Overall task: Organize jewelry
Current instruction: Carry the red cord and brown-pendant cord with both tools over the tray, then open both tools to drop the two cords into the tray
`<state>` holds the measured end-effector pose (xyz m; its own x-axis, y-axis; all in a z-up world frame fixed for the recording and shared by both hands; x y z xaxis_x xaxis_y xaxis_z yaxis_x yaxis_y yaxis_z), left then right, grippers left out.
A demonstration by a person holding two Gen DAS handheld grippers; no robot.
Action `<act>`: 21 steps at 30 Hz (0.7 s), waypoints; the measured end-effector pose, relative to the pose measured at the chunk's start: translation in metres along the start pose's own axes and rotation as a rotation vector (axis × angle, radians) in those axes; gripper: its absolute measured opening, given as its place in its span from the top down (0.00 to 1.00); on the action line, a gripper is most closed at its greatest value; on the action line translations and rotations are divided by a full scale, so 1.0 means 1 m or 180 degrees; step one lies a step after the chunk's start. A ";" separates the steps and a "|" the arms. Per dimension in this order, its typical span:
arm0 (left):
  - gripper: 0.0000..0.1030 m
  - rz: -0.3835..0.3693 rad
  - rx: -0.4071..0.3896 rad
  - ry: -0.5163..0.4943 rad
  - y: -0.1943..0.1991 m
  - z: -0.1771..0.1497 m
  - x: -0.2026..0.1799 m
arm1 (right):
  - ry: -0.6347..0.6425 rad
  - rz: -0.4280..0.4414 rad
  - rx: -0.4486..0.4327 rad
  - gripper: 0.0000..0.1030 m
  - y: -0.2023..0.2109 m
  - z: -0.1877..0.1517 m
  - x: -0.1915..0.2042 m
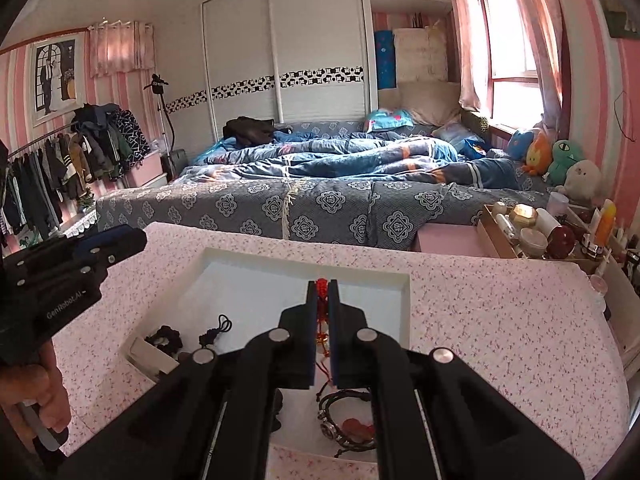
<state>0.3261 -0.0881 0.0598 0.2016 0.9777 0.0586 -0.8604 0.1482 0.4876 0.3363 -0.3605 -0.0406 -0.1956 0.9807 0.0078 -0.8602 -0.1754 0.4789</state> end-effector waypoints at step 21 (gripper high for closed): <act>0.81 0.0022 -0.0063 0.0040 0.013 0.005 -0.001 | -0.0065 -0.0130 0.0001 0.80 0.002 -0.002 -0.012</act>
Point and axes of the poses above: each gripper's, at about its wrist camera, not at the fingertips, and y roughly against the way its jaws point, x to its left, z to its top, the point moved 8 cm from there along -y, roughly the way its jaws point, and after that the axes turned 3 degrees about z, right-handed, at the moved point
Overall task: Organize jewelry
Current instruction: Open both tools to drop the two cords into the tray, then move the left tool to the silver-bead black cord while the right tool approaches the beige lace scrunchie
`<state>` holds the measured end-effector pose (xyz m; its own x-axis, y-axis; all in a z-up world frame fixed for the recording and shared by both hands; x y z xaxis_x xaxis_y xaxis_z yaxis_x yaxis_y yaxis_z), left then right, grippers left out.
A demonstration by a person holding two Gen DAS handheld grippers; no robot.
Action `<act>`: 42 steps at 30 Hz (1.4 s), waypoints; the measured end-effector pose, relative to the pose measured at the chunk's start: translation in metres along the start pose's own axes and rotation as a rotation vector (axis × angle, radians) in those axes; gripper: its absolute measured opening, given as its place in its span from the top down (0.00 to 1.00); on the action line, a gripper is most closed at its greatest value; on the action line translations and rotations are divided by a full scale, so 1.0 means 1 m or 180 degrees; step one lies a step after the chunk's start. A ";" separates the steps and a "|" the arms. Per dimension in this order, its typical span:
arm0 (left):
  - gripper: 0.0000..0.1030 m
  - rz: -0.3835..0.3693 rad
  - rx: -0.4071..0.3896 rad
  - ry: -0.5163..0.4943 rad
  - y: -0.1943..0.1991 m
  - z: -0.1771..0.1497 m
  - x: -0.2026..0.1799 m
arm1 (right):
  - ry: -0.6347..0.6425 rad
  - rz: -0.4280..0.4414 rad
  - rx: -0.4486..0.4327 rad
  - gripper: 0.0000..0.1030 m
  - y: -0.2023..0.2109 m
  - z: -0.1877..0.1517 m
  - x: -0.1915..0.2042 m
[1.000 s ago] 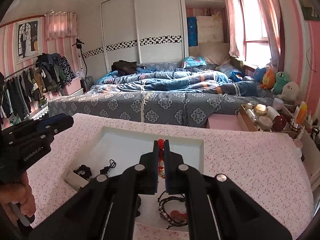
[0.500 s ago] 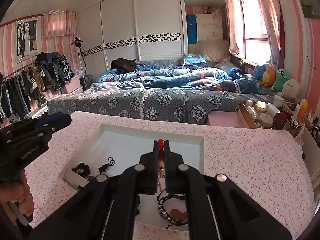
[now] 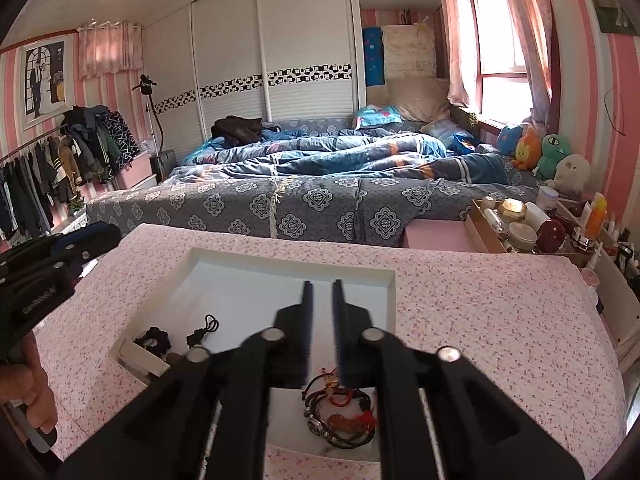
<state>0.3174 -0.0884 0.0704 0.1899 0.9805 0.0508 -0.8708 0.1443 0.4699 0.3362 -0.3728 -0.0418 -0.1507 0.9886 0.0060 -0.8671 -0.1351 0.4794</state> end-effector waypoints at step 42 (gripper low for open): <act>0.33 0.0110 0.1251 -0.0450 -0.022 -0.196 -0.095 | 0.0143 0.0357 0.1146 0.53 0.054 -0.200 -0.088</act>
Point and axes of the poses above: each gripper's, at about its wrist camera, not at the fingertips, and y roughly against the way its jaws point, x to its left, z to its top, the point moved 8 cm from there along -y, roughly the way its jaws point, and after that the axes turned 3 degrees about z, right-handed, at the moved point
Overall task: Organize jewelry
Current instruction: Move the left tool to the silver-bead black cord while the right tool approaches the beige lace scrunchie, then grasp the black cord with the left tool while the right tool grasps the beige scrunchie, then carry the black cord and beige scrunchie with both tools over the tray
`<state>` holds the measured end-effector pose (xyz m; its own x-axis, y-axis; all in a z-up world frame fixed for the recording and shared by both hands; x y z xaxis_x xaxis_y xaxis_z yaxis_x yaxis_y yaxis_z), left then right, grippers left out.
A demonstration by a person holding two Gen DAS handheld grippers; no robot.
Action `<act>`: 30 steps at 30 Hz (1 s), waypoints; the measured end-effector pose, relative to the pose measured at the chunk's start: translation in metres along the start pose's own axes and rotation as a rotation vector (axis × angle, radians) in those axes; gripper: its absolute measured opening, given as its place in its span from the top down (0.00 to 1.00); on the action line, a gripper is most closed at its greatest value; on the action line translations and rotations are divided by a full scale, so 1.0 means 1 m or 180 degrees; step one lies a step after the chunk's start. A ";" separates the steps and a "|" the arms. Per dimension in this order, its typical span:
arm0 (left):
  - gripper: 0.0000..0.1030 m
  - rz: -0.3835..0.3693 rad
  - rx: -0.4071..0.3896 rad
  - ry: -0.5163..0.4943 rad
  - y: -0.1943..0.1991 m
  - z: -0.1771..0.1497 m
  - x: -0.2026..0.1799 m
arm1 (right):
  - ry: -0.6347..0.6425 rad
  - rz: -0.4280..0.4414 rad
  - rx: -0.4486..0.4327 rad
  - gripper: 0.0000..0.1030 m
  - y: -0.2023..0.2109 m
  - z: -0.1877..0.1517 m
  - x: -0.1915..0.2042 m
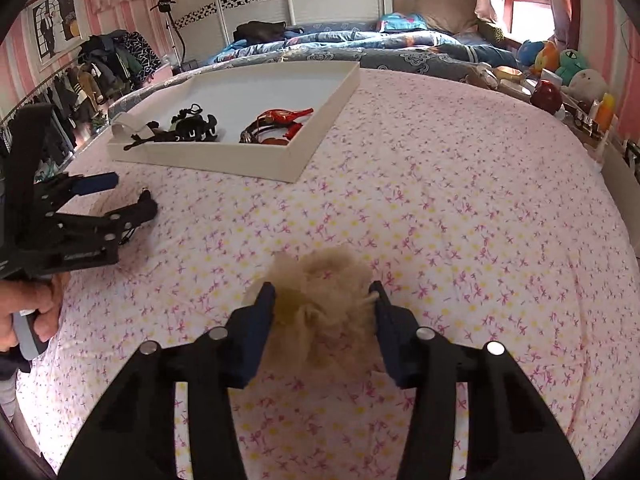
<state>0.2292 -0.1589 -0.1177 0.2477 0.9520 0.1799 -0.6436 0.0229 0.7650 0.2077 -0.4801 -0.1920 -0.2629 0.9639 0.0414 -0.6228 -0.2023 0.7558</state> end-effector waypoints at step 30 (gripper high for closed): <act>0.91 -0.0081 -0.0891 -0.0046 0.110 0.039 0.089 | -0.0309 0.0061 -0.0979 0.77 0.084 0.066 0.009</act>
Point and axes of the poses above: each gripper's, at about its wrist camera, not at the fingertips, and y roughly against the way its jaws point, x to its left, z to its top, the point moved 8 cm from there along -y, roughly the way its jaws point, and after that the axes turned 3 degrees about z, right-handed, at the moved point
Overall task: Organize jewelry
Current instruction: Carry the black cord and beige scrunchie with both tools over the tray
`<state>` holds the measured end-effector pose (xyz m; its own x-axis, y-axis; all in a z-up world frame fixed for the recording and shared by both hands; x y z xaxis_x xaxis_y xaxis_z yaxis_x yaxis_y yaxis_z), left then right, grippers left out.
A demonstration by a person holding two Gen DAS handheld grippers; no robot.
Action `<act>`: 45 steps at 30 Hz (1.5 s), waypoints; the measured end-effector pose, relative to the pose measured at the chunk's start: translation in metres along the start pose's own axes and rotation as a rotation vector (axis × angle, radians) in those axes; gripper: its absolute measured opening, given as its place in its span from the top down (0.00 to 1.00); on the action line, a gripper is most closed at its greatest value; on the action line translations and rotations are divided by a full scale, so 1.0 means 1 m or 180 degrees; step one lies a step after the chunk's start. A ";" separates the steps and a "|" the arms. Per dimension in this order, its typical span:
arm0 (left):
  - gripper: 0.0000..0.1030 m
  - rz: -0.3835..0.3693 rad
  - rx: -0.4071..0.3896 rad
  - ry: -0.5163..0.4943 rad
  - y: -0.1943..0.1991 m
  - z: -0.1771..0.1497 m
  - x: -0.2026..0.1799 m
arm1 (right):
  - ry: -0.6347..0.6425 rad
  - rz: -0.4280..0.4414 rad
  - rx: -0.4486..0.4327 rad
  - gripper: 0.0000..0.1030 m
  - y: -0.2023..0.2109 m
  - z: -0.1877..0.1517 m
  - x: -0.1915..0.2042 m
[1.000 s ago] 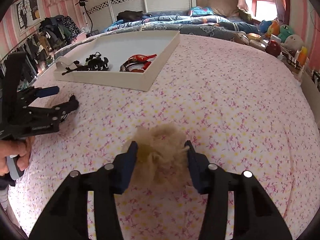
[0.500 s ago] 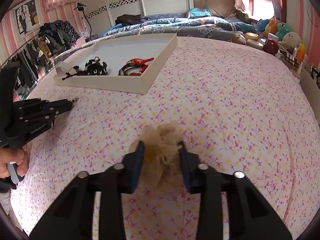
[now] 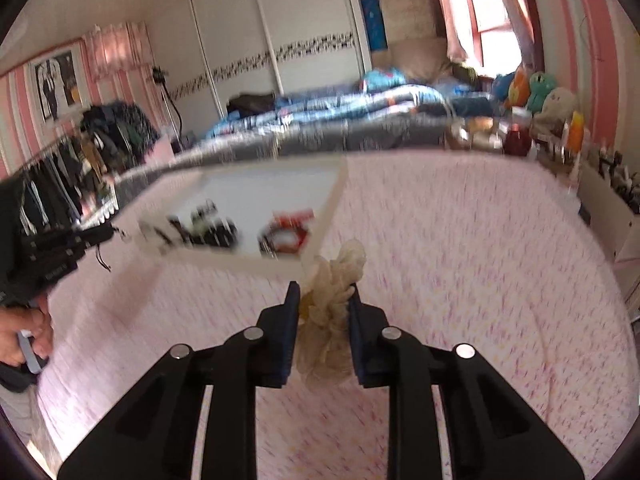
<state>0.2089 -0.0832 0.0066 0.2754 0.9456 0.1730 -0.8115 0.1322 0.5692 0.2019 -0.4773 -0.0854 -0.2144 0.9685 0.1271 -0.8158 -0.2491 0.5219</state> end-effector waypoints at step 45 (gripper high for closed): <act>0.90 0.0063 -0.0350 0.0266 -0.092 0.025 0.030 | 0.0305 -0.0143 -0.0223 0.74 -0.127 0.037 0.063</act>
<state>0.3046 -0.0746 -0.0206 0.2186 0.9693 0.1131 -0.8691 0.1407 0.4742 0.3121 -0.3844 -0.1124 -0.2242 0.9743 0.0220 -0.8607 -0.2085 0.4645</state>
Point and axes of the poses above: each gripper's, at about its wrist camera, not at the fingertips, and y roughly against the way its jaws point, x to its left, z to its top, the point moved 8 cm from there along -y, roughly the way its jaws point, and after that the axes turned 3 degrees about z, right-handed, at the moved point
